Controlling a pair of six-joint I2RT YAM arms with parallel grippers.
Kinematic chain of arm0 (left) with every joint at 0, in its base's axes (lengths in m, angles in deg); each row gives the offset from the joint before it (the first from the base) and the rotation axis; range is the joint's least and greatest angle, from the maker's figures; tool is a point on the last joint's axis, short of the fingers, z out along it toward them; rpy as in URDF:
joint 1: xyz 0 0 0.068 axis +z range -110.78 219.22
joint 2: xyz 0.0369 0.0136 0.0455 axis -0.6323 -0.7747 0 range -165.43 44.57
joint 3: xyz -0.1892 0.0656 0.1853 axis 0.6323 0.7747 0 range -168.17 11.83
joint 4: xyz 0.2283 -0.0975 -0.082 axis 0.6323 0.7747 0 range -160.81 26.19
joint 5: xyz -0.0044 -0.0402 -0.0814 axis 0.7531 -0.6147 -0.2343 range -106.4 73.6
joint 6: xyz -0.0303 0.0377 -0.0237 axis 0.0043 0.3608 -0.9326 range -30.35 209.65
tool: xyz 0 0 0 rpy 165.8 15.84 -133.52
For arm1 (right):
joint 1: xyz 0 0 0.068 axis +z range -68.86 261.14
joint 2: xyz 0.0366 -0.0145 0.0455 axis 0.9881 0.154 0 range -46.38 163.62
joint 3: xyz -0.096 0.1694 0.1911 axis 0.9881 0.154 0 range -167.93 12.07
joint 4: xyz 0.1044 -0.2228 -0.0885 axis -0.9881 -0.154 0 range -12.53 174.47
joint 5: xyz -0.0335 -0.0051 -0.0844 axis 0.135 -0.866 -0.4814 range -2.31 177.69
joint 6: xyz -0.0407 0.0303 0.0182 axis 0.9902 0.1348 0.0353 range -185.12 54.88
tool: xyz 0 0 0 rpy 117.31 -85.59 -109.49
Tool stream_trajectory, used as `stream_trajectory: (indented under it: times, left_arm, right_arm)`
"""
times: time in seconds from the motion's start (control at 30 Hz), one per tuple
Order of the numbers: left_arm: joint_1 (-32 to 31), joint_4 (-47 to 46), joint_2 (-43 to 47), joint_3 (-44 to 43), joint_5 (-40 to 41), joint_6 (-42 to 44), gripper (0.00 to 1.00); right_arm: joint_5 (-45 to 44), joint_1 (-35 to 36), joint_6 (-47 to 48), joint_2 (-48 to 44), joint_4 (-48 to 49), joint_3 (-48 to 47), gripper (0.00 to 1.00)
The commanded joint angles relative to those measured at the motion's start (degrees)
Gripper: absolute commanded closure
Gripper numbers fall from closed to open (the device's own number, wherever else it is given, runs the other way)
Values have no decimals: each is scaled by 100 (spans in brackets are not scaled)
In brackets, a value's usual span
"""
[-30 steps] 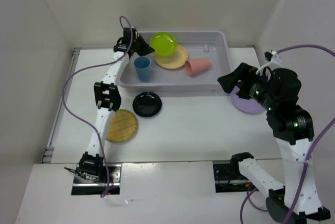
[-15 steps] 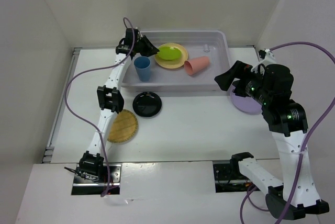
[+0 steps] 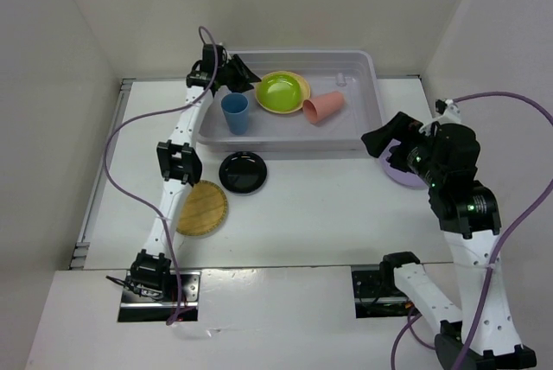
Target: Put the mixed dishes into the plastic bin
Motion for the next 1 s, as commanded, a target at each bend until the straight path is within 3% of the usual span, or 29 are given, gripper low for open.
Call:
stream_trajectory:
  times: [0.0,0.13,0.33,0.53,0.73,0.97]
  left_arm:
    - [202,32,1066,-177,165,294,47]
    - [308,304,2197,-177,351,645,45]
    - [589,551,3850,-177,255,1059,35]
    - [862,1560,4819,-177,-299,1558,32]
    - [862,2369,5609,-177,-300,1929,24]
    - [915,2642,6595,-81,-194,2105,21]
  right_arm:
    - [-186,-39,-635,-238,618,816,4]
    - [-466,-39,-1820,-802,1515,2072,4]
    - [-1214,-197,-2429,-1058,1569,2847,4]
    - [-1285,-381,-2974,-935,1982,3523,6]
    - [-1451,-505,-3501,-680,2615,4166,7]
    - [-1049,-1541,-3590,-513,3142,4431,9]
